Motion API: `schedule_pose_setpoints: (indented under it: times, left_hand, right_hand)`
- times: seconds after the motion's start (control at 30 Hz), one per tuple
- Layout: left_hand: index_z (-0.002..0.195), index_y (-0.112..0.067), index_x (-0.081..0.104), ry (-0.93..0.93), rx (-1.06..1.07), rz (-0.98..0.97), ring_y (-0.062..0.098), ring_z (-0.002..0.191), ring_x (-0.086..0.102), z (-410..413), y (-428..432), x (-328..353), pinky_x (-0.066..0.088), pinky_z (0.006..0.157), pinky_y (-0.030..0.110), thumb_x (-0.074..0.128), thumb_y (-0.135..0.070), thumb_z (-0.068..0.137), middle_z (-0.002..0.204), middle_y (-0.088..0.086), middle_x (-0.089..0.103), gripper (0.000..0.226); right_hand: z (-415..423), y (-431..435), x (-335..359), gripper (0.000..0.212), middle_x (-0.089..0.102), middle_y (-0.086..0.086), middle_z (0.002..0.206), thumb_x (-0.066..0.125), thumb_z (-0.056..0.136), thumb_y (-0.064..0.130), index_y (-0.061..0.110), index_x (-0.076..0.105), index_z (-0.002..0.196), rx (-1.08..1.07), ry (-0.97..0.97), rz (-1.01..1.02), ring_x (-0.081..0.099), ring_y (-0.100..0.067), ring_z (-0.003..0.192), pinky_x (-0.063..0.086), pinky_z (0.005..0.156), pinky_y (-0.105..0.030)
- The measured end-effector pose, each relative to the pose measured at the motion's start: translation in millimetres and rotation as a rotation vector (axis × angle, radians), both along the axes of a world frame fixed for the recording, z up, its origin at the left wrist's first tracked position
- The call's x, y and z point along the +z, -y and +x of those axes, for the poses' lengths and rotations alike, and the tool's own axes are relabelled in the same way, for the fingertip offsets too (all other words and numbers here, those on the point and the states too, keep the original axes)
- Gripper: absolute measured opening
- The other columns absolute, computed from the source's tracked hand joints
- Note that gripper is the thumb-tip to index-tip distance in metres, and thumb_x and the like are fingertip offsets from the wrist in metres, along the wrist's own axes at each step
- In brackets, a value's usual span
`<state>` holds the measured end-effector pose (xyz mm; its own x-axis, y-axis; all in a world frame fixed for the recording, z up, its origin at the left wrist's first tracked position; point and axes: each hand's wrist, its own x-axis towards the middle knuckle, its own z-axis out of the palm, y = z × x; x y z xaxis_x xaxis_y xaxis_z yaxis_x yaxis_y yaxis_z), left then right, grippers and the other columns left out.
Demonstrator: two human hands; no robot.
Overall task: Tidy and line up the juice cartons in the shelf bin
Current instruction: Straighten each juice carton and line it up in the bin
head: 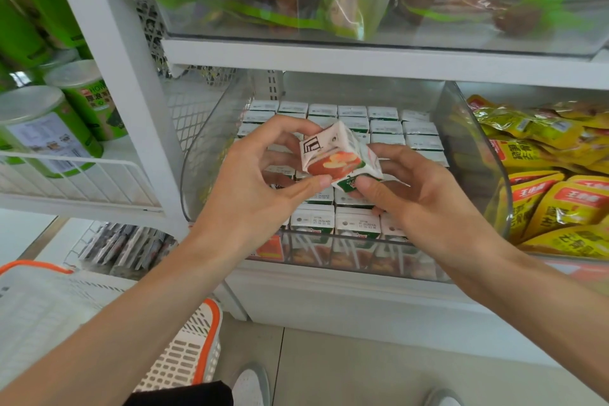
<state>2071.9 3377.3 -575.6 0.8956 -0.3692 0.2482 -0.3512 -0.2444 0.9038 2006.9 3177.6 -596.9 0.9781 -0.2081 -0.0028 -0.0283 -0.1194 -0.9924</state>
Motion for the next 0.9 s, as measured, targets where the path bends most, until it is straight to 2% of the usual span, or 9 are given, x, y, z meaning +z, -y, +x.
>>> schedule_pose_setpoints:
  times: [0.1, 0.2, 0.33, 0.4, 0.53, 0.6, 0.67, 0.77, 0.9]
  left_hand:
    - [0.113, -0.030, 0.069, 0.040, -0.053, 0.017, 0.010, 0.100, 0.072, -3, 2, 1, 0.060, 0.083, 0.036, 0.091, -0.013, 0.078, 0.105, -0.017, 0.072, 0.045]
    - [0.113, -0.032, 0.068, 0.069, -0.048, 0.040, 0.011, 0.103, 0.071, -2, 3, -1, 0.060, 0.081, 0.037, 0.091, -0.018, 0.079, 0.109, -0.017, 0.072, 0.044]
    - [0.119, -0.035, 0.069, 0.043, 0.013, 0.048, -0.004, 0.100, 0.071, 6, 0, -6, 0.057, 0.087, 0.019, 0.087, -0.026, 0.082, 0.109, -0.025, 0.074, 0.042]
    - [0.122, -0.033, 0.069, 0.016, -0.018, 0.096, -0.006, 0.100, 0.070, 7, 0, -9, 0.056, 0.088, 0.016, 0.086, -0.027, 0.083, 0.108, -0.024, 0.075, 0.042]
    - [0.133, -0.039, 0.062, 0.058, -0.001, 0.184, -0.007, 0.104, 0.067, 5, 1, -12, 0.057, 0.091, 0.025, 0.086, -0.036, 0.080, 0.114, -0.026, 0.070, 0.058]
    - [0.133, -0.041, 0.062, 0.082, -0.005, 0.196, -0.004, 0.103, 0.068, 5, 0, -10, 0.058, 0.091, 0.030, 0.087, -0.037, 0.080, 0.115, -0.024, 0.070, 0.058]
    - [0.130, -0.037, 0.066, 0.091, -0.024, 0.227, -0.002, 0.102, 0.070, 5, 0, -9, 0.058, 0.094, 0.038, 0.086, -0.035, 0.081, 0.117, -0.022, 0.072, 0.052]
    - [0.123, -0.036, 0.070, 0.076, -0.020, 0.233, 0.000, 0.099, 0.072, 6, -1, -10, 0.058, 0.095, 0.041, 0.089, -0.030, 0.081, 0.113, -0.020, 0.074, 0.047]
    - [0.121, -0.040, 0.069, 0.063, 0.009, 0.248, -0.004, 0.095, 0.072, 8, -6, -9, 0.058, 0.097, 0.038, 0.088, -0.035, 0.080, 0.109, -0.022, 0.073, 0.045]
  right_hand:
    - [-1, 1, 0, 0.040, 0.077, 0.012, 0.120, 0.074, 0.096, 0.006, 0.024, 0.063, 0.130, 0.020, 0.006, -0.008, 0.076, -0.011, 0.105, 0.060, 0.090, -0.028]
    - [-1, 2, 2, 0.040, 0.077, 0.008, 0.119, 0.079, 0.092, 0.007, 0.021, 0.065, 0.126, -0.004, 0.028, 0.006, 0.076, -0.014, 0.105, 0.060, 0.092, -0.029]
    - [-2, 2, 7, 0.042, 0.077, 0.010, 0.116, 0.085, 0.081, 0.030, 0.025, 0.065, 0.117, -0.058, 0.115, -0.040, 0.073, -0.007, 0.109, 0.059, 0.090, -0.024]
    - [-3, -2, 10, 0.042, 0.078, 0.011, 0.114, 0.085, 0.081, 0.032, 0.025, 0.062, 0.115, -0.040, 0.184, -0.049, 0.075, -0.008, 0.108, 0.060, 0.090, -0.024]
    - [-5, -10, 16, 0.041, 0.076, 0.009, 0.108, 0.090, 0.082, 0.020, 0.024, 0.065, 0.114, -0.066, 0.350, -0.259, 0.074, -0.015, 0.103, 0.061, 0.085, -0.030]
    - [-5, -12, 16, 0.041, 0.072, 0.013, 0.109, 0.091, 0.082, 0.016, 0.023, 0.067, 0.115, -0.046, 0.433, -0.392, 0.069, -0.017, 0.108, 0.059, 0.087, -0.037]
    - [-7, -13, 15, 0.041, 0.071, 0.014, 0.112, 0.090, 0.082, 0.014, 0.022, 0.068, 0.116, -0.020, 0.484, -0.485, 0.067, -0.017, 0.109, 0.057, 0.085, -0.037]
    - [-6, -14, 13, 0.041, 0.071, 0.009, 0.114, 0.090, 0.083, 0.016, 0.021, 0.069, 0.118, -0.001, 0.499, -0.511, 0.066, -0.016, 0.110, 0.056, 0.085, -0.033]
    - [-4, -13, 12, 0.043, 0.071, 0.007, 0.118, 0.088, 0.084, 0.019, 0.021, 0.070, 0.123, 0.005, 0.471, -0.471, 0.067, -0.014, 0.114, 0.058, 0.089, -0.027]
